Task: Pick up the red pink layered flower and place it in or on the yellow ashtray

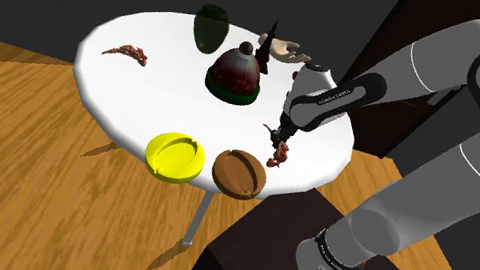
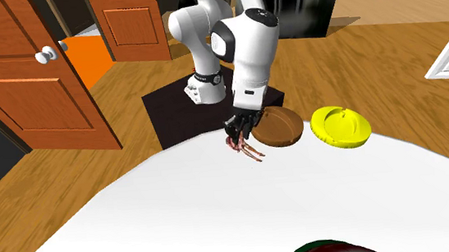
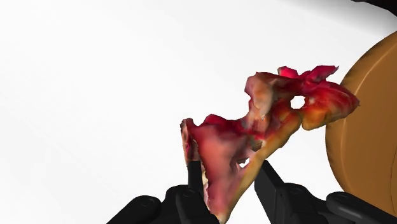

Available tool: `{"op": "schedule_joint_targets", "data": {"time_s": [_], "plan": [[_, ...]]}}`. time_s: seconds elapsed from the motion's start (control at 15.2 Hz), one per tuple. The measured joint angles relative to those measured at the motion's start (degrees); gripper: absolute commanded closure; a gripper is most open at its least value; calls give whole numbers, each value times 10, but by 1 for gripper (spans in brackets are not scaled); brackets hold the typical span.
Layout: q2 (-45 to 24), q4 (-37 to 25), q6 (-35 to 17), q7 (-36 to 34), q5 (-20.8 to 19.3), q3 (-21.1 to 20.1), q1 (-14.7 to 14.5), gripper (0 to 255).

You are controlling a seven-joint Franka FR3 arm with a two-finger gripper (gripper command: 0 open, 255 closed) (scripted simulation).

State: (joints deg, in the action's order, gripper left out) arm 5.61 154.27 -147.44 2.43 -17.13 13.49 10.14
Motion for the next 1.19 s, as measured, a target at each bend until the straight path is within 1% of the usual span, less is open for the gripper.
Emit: {"op": "schedule_joint_targets", "data": {"time_s": [0.73,0.92,1.19], "plan": [[81,-20,100,15,10,-5,-2,255],[75,-33,112,-12,22,-26,-21,255],[68,-49,130,-68,44,-67,-55,255]]}}
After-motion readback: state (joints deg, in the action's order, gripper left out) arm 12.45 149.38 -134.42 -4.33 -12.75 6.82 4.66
